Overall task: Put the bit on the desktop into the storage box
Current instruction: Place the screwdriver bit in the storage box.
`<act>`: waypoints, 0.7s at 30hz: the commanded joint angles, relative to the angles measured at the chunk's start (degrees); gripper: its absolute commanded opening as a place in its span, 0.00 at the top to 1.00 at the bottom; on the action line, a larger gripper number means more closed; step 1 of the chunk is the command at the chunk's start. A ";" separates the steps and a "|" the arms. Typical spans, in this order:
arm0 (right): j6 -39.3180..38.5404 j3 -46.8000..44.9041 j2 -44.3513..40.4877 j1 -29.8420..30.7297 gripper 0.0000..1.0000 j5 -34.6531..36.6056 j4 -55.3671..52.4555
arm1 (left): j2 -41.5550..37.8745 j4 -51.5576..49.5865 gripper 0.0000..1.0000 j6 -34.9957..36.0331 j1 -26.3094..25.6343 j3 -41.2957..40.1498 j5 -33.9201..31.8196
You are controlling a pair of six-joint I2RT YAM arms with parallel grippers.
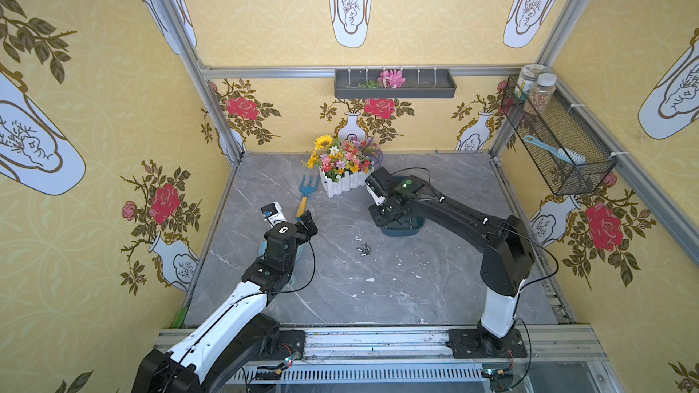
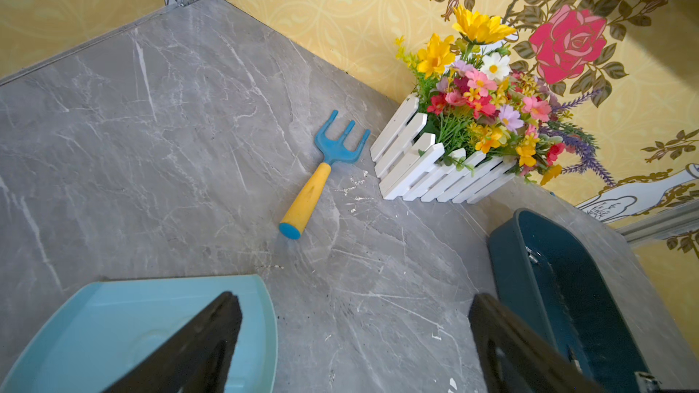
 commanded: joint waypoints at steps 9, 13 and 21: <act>-0.59 -6.81 -3.53 -6.81 0.94 0.52 2.85 | 3.12 3.12 0.00 2.33 0.08 0.65 3.52; -0.09 -9.61 -4.08 -8.75 0.94 0.19 5.47 | 3.91 4.04 0.00 2.29 0.07 0.47 4.74; -0.09 -12.28 -3.18 -11.14 0.94 0.39 7.72 | 5.32 4.11 0.00 2.50 0.08 1.08 5.98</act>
